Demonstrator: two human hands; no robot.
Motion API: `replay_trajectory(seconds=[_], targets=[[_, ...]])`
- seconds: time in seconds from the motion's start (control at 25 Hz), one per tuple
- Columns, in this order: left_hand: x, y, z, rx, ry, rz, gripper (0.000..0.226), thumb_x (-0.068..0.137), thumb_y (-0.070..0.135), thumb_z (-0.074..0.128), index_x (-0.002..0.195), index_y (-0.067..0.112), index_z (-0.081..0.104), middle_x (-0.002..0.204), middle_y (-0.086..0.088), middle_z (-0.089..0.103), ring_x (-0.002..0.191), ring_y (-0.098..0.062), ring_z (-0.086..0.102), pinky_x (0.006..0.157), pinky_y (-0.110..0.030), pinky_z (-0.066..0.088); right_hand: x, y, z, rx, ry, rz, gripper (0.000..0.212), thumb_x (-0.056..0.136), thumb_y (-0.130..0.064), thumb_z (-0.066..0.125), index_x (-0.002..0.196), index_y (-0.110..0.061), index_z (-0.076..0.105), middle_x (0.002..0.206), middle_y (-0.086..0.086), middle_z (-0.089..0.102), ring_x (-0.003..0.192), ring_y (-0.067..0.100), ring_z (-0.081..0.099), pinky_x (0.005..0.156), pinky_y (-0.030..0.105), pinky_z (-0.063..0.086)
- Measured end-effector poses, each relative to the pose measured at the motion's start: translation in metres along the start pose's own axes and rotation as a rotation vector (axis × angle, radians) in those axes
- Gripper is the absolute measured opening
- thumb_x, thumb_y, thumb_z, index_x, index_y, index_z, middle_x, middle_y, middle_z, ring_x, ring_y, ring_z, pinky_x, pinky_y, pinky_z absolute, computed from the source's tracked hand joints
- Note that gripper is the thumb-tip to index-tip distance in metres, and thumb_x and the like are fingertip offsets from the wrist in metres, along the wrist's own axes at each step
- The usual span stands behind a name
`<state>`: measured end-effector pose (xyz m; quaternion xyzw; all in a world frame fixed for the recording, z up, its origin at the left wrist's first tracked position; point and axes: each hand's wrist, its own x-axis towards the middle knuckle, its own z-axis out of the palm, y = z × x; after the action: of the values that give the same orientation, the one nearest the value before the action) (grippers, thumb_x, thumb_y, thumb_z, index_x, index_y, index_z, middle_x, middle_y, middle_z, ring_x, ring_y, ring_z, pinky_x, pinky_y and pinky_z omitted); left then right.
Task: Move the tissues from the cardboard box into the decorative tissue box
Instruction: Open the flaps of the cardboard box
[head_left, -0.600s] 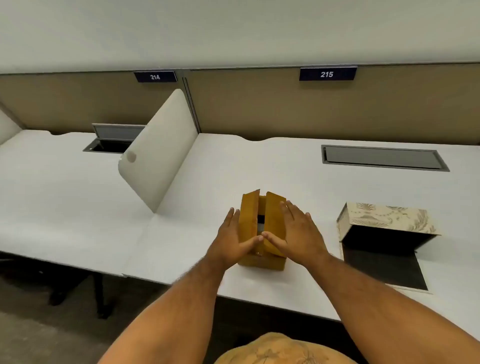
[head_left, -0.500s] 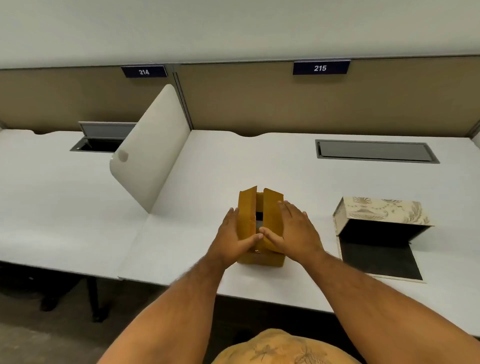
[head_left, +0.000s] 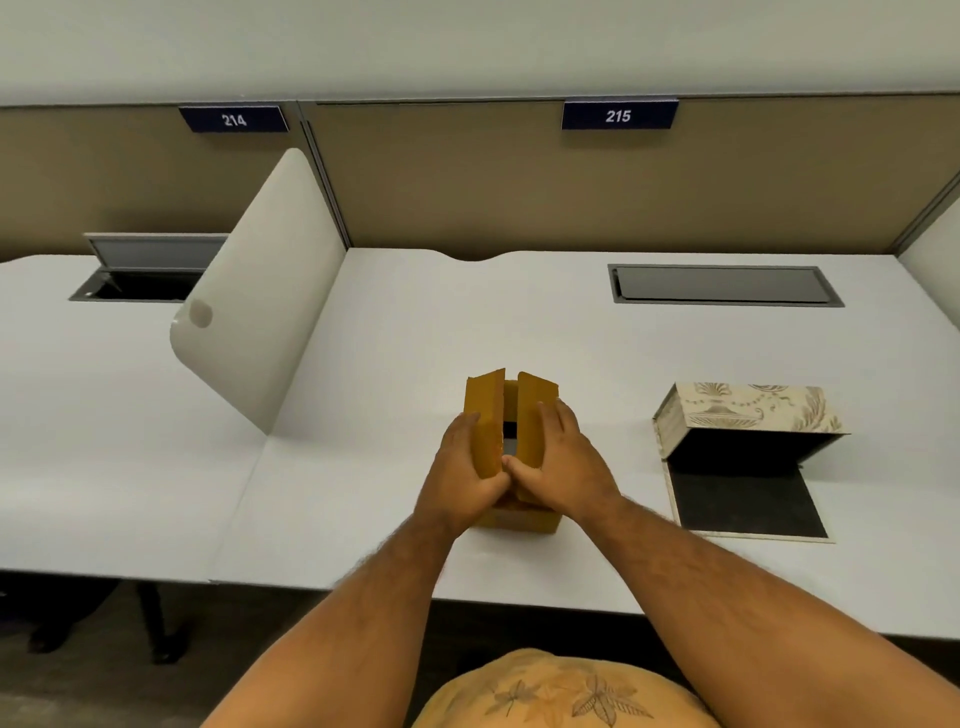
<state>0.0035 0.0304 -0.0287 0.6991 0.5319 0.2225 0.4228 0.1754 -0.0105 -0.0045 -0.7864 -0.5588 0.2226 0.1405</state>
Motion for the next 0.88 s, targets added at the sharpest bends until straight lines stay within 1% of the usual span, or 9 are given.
replay_trajectory(seconds=[0.08,0.12,0.2,0.28,0.44,0.52,0.68,0.8,0.88], targets=[[0.004,-0.004,-0.006,-0.053,0.011,-0.05,0.095,0.078,0.051,0.082,0.157,0.039,0.031,0.16,0.011,0.038,0.141,-0.021,0.049,0.073,-0.002,0.05,0.004,-0.002,0.001,0.025,-0.012,0.0,0.11,0.08,-0.077,0.063,0.166,-0.027,0.018,0.177,0.0,0.013,0.147,0.033,0.047,0.111,0.048,0.052],[0.005,-0.007,-0.009,-0.055,0.012,-0.066,0.1,0.075,0.056,0.085,0.157,0.04,0.03,0.162,0.011,0.036,0.144,-0.021,0.047,0.08,-0.005,0.051,0.005,-0.002,0.0,0.033,-0.016,0.009,0.111,0.079,-0.077,0.064,0.166,-0.027,0.018,0.177,0.0,0.013,0.148,0.033,0.047,0.112,0.049,0.051],[0.003,-0.009,-0.011,-0.042,-0.019,-0.079,0.12,0.062,0.078,0.083,0.16,0.04,0.025,0.169,0.013,0.025,0.15,-0.021,0.041,0.101,-0.026,0.051,0.007,0.0,0.001,0.049,-0.018,0.02,0.112,0.078,-0.078,0.066,0.166,-0.026,0.019,0.176,0.001,0.014,0.149,0.033,0.046,0.113,0.048,0.051],[0.0,-0.009,-0.008,0.044,-0.055,-0.091,0.135,0.052,0.089,0.078,0.163,0.04,0.019,0.172,0.018,0.015,0.154,-0.022,0.035,0.111,-0.041,0.047,0.01,0.004,0.002,0.066,-0.013,0.018,0.111,0.078,-0.077,0.067,0.165,-0.026,0.022,0.175,0.0,0.016,0.148,0.032,0.046,0.112,0.047,0.05],[0.003,-0.008,-0.002,0.163,-0.058,-0.095,0.129,0.058,0.072,0.083,0.162,0.043,0.013,0.172,0.019,0.01,0.154,-0.025,0.035,0.111,-0.048,0.048,0.015,0.014,0.007,0.071,-0.02,0.003,0.105,0.08,-0.068,0.068,0.165,-0.026,0.022,0.175,-0.001,0.016,0.146,0.031,0.048,0.108,0.046,0.054],[0.005,-0.007,-0.003,0.131,-0.068,-0.103,0.123,0.062,0.064,0.085,0.161,0.044,0.014,0.171,0.019,0.012,0.148,-0.021,0.039,0.106,-0.042,0.051,0.017,0.017,0.007,0.075,-0.029,0.016,0.109,0.077,-0.073,0.066,0.165,-0.028,0.019,0.175,-0.002,0.015,0.147,0.031,0.048,0.107,0.047,0.055],[0.004,-0.01,-0.011,-0.098,-0.045,-0.085,0.091,0.075,0.049,0.079,0.154,0.043,0.032,0.154,0.015,0.036,0.13,-0.012,0.05,0.085,-0.022,0.054,0.021,0.015,0.007,0.1,-0.02,0.038,0.118,0.069,-0.087,0.06,0.164,-0.032,0.017,0.175,-0.007,0.012,0.148,0.03,0.046,0.108,0.049,0.054],[0.001,-0.014,-0.021,-0.336,0.041,-0.188,0.047,0.088,0.037,0.062,0.135,0.037,0.055,0.135,0.012,0.059,0.119,-0.017,0.064,0.073,-0.021,0.057,0.027,0.011,0.005,0.116,-0.012,0.081,0.125,0.064,-0.092,0.058,0.164,-0.033,0.015,0.176,-0.008,0.008,0.148,0.03,0.046,0.108,0.049,0.052],[0.003,-0.014,-0.028,-0.449,0.166,-0.35,0.02,0.1,0.028,0.051,0.114,0.031,0.065,0.121,0.0,0.07,0.106,-0.022,0.07,0.068,-0.029,0.06,0.029,0.011,0.006,0.102,-0.033,0.081,0.124,0.066,-0.088,0.062,0.165,-0.033,0.012,0.176,-0.008,0.007,0.148,0.032,0.046,0.108,0.05,0.052]])
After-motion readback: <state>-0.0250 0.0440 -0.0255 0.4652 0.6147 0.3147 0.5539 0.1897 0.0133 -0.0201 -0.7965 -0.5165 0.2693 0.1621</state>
